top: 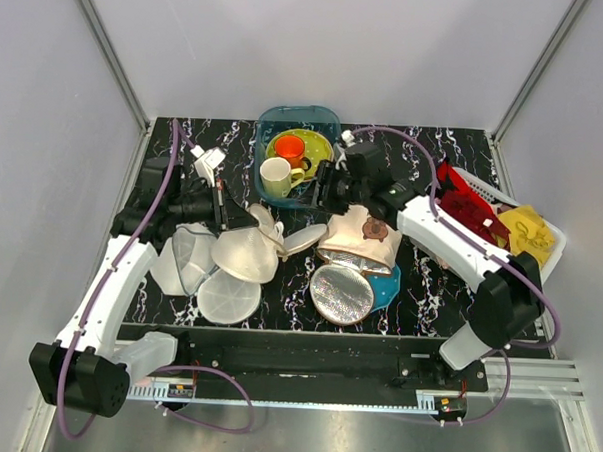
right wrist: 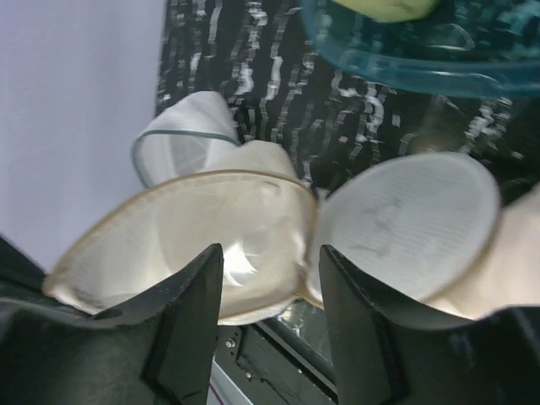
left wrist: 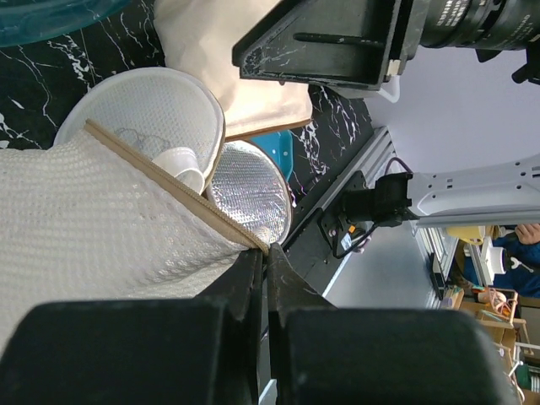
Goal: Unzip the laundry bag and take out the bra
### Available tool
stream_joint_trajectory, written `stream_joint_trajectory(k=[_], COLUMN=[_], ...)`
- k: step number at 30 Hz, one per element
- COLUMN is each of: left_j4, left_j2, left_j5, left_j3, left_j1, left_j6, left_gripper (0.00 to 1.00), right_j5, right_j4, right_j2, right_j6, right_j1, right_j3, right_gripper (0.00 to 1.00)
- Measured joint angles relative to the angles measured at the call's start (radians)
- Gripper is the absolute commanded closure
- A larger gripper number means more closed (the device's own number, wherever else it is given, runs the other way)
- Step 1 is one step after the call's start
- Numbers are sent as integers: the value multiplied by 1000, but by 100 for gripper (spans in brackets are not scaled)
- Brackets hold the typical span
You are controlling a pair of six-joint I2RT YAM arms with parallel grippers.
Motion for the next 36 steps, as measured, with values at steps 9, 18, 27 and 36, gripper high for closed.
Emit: stream_joint_trajectory(k=[9,18,27,36], left_j4=[-1,-1,-2,2], left_j2=[-1,-1,-11,-8], left_j5=[11,11,10,13], left_j3=[0,0,0,0], left_j1=[0,0,0,0], left_j6=[3,7,7,5], left_gripper=[100,100,100,100], right_j5=[-82,-50,-42,174], right_j4=[60,9,-5,-162], right_j2=[83,130,209,-18], right_j6=[29,5,-21,-172], right_j1=[130,169,179,126], right_j3=[106,107,107,177], right_gripper=[18,30,100,100])
